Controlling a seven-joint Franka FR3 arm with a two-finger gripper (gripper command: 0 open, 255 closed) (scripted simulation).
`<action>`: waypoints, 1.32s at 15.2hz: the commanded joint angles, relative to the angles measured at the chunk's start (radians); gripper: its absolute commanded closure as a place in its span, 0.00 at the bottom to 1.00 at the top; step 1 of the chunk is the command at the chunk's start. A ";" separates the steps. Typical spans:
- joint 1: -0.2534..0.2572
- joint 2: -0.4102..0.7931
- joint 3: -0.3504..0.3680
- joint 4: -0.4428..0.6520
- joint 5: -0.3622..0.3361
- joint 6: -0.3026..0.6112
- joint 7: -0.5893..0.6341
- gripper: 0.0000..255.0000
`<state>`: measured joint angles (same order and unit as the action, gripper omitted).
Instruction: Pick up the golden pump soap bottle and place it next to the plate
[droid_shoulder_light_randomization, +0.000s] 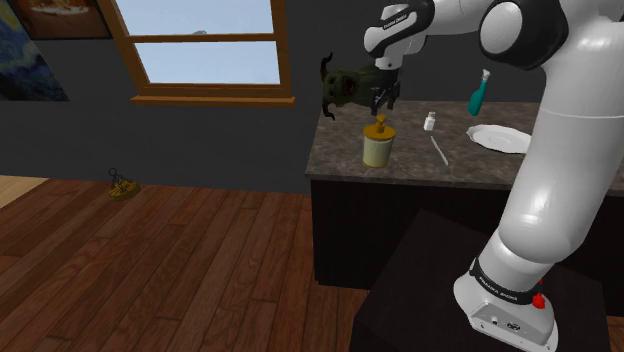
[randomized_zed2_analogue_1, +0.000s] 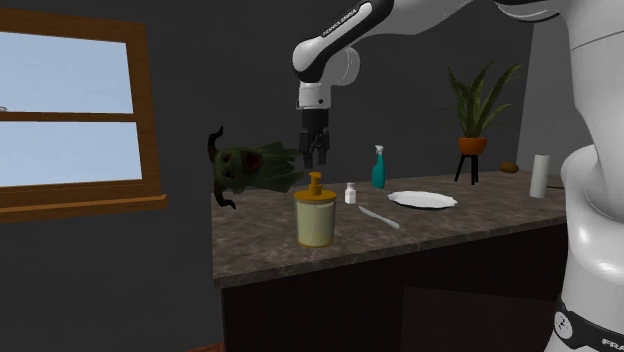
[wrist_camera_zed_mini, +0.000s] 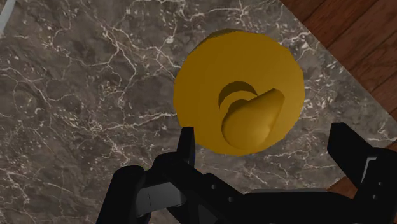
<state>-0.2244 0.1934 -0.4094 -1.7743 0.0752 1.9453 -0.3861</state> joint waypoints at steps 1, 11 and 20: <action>-0.006 0.027 0.000 0.017 0.011 0.012 -0.008 0.00; -0.008 0.053 0.004 -0.040 0.025 0.093 -0.017 0.00; -0.008 0.053 0.004 -0.041 0.025 0.093 -0.017 1.00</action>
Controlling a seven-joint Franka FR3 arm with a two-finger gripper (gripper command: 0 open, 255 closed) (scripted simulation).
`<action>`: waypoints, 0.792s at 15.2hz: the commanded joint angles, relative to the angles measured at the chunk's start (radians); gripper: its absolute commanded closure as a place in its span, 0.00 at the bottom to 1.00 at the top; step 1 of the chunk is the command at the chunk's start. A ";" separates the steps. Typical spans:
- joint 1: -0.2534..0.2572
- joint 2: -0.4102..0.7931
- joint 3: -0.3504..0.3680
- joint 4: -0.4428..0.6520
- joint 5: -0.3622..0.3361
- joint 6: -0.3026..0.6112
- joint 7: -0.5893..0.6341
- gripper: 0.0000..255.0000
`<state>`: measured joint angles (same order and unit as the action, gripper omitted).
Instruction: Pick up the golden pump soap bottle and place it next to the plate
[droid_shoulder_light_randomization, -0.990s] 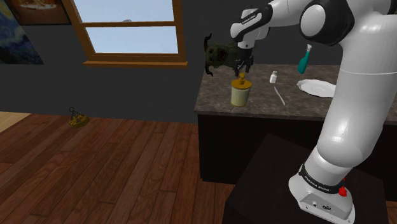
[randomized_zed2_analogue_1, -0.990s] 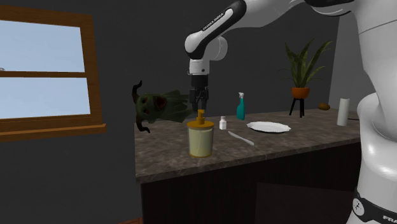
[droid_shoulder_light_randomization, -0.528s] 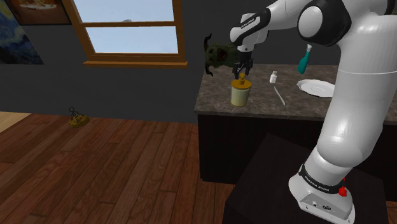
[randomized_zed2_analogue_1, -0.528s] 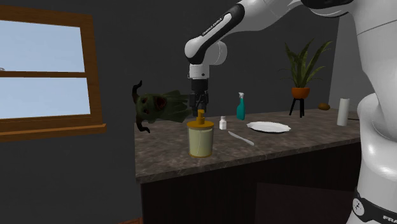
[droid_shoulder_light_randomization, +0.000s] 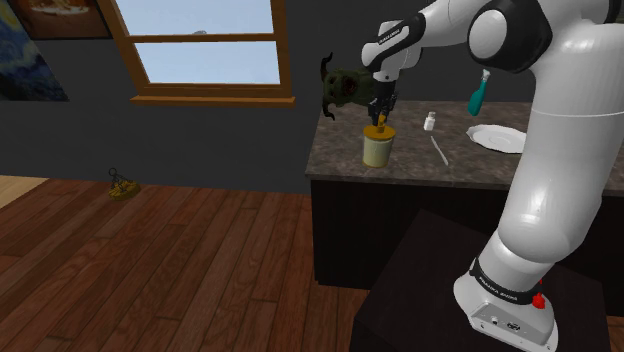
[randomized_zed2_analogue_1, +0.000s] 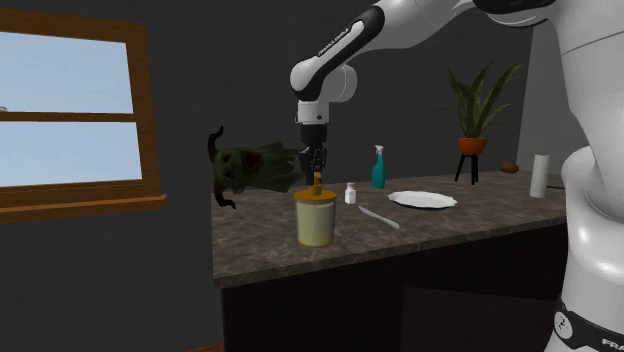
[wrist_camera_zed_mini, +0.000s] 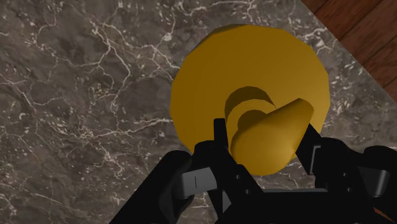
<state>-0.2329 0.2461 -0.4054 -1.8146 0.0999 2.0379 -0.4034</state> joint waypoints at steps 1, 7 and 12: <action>0.000 0.000 0.000 0.000 0.000 0.000 0.000 1.00; 0.001 -0.009 -0.001 0.016 -0.005 -0.024 0.003 1.00; 0.002 -0.027 -0.004 0.061 -0.014 -0.086 0.009 1.00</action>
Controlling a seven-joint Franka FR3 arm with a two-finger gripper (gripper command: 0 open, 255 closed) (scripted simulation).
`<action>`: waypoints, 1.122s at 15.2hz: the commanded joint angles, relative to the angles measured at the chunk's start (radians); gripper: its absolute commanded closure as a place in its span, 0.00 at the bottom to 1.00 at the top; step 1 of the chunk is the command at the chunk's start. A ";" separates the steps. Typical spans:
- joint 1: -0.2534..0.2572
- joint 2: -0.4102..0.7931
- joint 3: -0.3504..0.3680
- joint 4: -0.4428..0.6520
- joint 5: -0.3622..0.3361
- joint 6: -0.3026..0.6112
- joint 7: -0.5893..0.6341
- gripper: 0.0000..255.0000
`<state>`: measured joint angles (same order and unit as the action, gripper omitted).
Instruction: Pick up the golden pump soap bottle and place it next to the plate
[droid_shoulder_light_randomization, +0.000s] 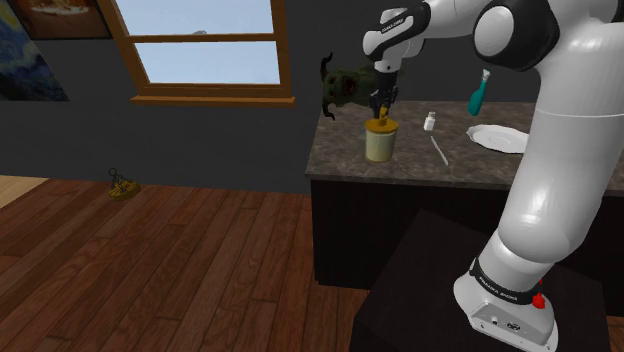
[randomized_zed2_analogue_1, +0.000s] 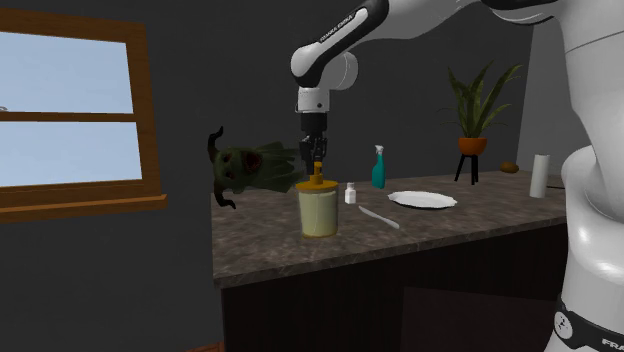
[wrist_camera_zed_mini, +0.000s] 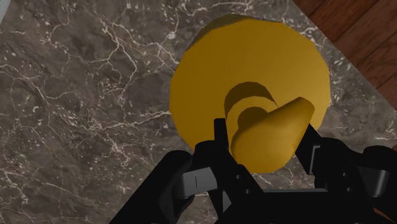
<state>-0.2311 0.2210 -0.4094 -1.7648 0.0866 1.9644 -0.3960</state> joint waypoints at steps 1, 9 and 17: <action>0.001 -0.005 0.000 0.021 -0.002 -0.025 0.003 1.00; 0.000 -0.021 -0.003 0.108 -0.011 -0.127 0.008 1.00; -0.004 -0.022 -0.006 0.215 -0.013 -0.234 0.010 1.00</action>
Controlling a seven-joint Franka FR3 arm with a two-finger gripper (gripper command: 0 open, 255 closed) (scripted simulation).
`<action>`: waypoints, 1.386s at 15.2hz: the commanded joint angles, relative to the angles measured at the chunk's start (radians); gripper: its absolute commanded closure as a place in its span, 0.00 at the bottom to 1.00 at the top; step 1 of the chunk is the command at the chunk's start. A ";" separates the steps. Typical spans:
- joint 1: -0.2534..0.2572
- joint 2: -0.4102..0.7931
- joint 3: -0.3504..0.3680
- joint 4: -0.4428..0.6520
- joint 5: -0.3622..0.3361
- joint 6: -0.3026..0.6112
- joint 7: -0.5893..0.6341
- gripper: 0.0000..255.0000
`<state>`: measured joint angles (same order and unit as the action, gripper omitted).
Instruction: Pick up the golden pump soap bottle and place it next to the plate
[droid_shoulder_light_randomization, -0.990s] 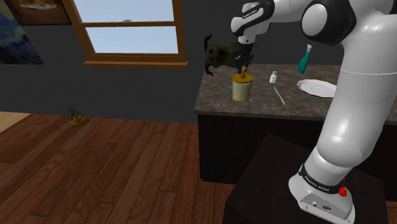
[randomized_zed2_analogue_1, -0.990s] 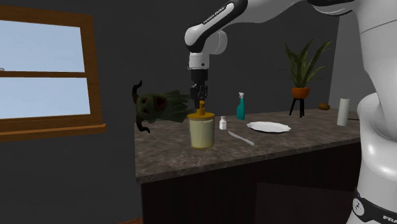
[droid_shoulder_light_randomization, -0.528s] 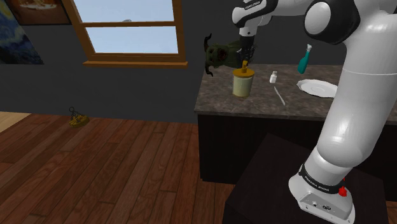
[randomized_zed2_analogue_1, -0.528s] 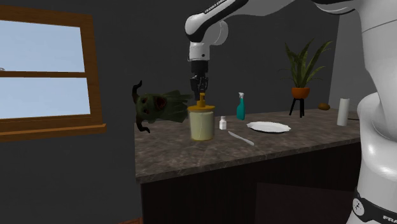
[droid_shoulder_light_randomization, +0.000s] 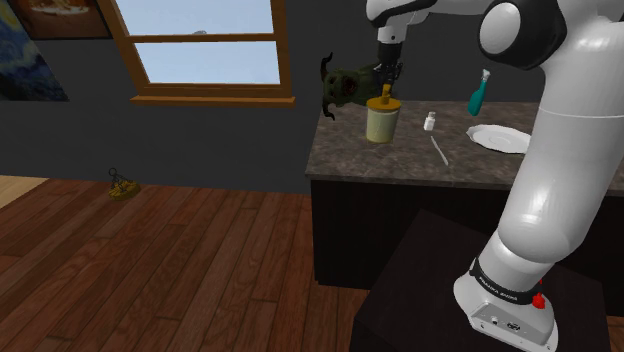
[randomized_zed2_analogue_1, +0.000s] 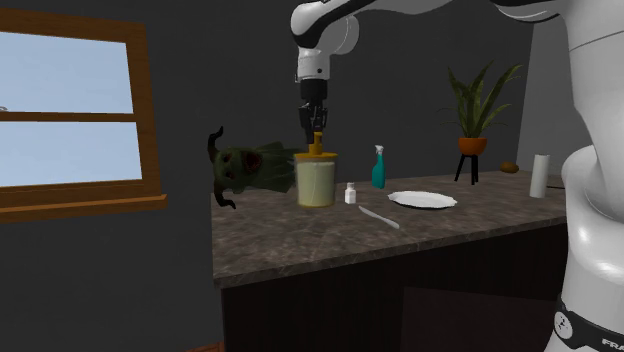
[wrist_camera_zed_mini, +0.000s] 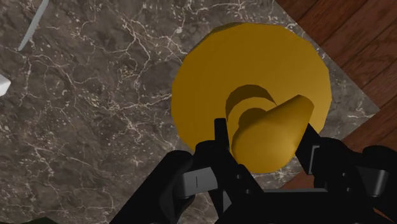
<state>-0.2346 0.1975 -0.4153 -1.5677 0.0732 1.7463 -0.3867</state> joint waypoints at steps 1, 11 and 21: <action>-0.001 0.003 0.000 0.033 0.001 -0.030 0.000 1.00; -0.015 0.030 -0.004 0.204 0.012 -0.176 -0.004 1.00; -0.048 0.100 -0.009 0.439 0.042 -0.346 -0.016 1.00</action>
<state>-0.2782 0.2865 -0.4243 -1.1569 0.1106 1.4183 -0.4013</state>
